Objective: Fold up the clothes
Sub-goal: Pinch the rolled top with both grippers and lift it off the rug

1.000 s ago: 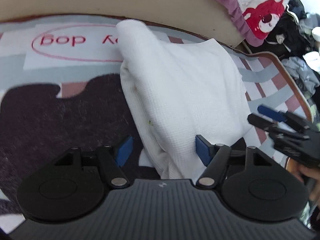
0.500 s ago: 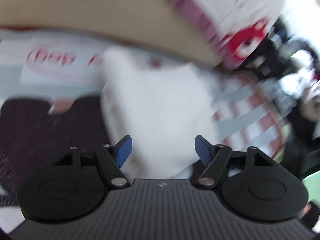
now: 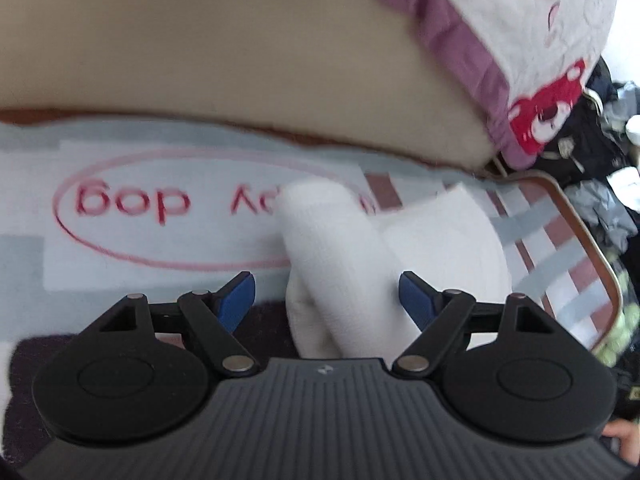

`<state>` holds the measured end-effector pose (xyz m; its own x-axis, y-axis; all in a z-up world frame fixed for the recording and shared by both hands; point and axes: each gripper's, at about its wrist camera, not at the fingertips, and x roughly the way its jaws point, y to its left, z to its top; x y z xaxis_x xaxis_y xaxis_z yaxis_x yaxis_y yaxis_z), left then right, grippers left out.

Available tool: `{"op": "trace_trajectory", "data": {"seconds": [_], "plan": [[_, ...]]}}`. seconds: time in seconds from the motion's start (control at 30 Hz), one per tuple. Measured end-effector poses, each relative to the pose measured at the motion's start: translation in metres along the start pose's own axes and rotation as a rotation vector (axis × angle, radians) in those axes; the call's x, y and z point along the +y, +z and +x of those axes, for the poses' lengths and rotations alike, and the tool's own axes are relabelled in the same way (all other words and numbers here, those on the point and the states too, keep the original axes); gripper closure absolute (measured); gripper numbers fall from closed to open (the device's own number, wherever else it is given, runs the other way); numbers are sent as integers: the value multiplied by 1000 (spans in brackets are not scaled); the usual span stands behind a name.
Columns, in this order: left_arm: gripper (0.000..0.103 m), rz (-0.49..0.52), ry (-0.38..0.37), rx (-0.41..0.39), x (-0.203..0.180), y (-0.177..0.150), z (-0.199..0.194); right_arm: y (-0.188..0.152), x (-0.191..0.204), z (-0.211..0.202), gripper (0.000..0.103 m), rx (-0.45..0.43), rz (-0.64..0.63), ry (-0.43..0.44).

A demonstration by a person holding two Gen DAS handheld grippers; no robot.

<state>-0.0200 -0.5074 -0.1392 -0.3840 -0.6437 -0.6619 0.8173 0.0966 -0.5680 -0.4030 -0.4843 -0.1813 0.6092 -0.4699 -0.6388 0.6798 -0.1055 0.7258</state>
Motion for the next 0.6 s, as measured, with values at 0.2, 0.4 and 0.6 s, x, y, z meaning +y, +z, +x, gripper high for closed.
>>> {"op": "trace_trajectory", "data": {"seconds": [0.2, 0.4, 0.6], "plan": [[4, 34, -54, -82, -6, -22, 14, 13, 5, 28, 38, -61, -16, 16], [54, 9, -62, -85, -17, -20, 22, 24, 10, 45, 65, -138, -49, 46], [76, 14, 7, -110, -42, -30, -13, 32, 57, 28, 84, -212, -397, -50]]}}
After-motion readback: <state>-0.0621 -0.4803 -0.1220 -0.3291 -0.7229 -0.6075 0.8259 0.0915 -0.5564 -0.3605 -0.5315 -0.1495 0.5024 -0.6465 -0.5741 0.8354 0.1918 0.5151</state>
